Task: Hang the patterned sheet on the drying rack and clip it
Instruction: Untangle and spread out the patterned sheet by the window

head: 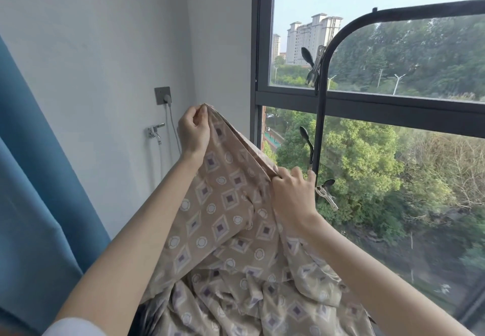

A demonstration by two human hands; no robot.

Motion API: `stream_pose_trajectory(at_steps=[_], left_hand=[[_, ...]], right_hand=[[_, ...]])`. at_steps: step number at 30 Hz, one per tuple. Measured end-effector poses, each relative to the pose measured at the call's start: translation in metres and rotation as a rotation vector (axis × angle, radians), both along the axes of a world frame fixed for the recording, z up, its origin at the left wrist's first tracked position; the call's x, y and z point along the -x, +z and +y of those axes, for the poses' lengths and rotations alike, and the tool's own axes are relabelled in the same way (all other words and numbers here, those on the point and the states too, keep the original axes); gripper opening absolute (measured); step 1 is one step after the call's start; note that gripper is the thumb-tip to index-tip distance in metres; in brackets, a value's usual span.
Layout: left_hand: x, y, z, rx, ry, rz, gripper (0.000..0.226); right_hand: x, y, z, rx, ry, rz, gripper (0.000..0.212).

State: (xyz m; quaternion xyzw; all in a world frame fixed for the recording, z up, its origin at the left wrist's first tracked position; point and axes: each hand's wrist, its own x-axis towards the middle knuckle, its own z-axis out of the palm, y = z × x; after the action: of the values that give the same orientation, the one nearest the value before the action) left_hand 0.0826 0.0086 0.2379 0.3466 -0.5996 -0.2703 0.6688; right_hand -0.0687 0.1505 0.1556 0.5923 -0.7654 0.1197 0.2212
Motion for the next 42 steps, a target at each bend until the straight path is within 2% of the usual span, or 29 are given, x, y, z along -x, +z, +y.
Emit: stream_pose_trajectory(at_steps=[4,7,10,14,19,22,25,29,31,35,38,40,42], left_hand=[[-0.006,-0.002,-0.007,0.044,0.085,-0.009,0.024],[-0.006,-0.001,-0.011,0.045,0.119,0.014,0.025],[-0.004,0.001,-0.011,0.042,0.116,0.061,0.026],[-0.004,-0.004,-0.009,0.061,0.075,0.056,0.019],[-0.01,-0.011,-0.009,-0.004,0.099,0.073,0.022],[-0.015,-0.015,-0.012,-0.026,0.102,0.076,0.018],[-0.021,-0.021,-0.017,-0.087,0.139,0.117,0.024],[-0.027,-0.035,-0.018,-0.127,0.188,0.121,0.029],[-0.03,-0.04,-0.019,-0.127,0.199,0.132,0.029],[-0.038,-0.047,-0.023,-0.122,0.212,0.111,0.029],[-0.042,-0.053,-0.025,-0.14,0.228,0.114,0.029],[-0.044,-0.056,-0.027,-0.173,0.239,0.123,0.029],[-0.045,-0.058,-0.028,-0.171,0.247,0.113,0.028]], right_hand=[[0.021,0.025,0.007,0.189,-0.014,0.052,0.012],[0.032,0.041,0.011,0.299,0.032,0.013,0.008],[0.04,0.05,0.013,0.289,0.095,-0.13,0.015],[0.042,0.037,0.017,0.157,0.045,-0.248,0.021],[0.054,0.031,0.013,0.089,-0.004,-0.439,0.021],[0.058,0.034,0.012,0.159,0.027,-0.517,0.027],[0.051,0.041,0.012,0.297,0.172,-0.599,0.02],[0.05,0.043,0.011,0.312,0.267,-0.95,0.021],[0.053,0.039,0.012,0.299,0.263,-0.941,0.016],[0.059,0.037,0.016,0.274,0.245,-0.763,0.015],[0.064,0.038,0.017,0.189,0.255,-0.843,0.02],[0.068,0.036,0.015,0.113,0.248,-0.91,0.034],[0.07,0.032,0.013,0.1,0.242,-0.89,0.046]])
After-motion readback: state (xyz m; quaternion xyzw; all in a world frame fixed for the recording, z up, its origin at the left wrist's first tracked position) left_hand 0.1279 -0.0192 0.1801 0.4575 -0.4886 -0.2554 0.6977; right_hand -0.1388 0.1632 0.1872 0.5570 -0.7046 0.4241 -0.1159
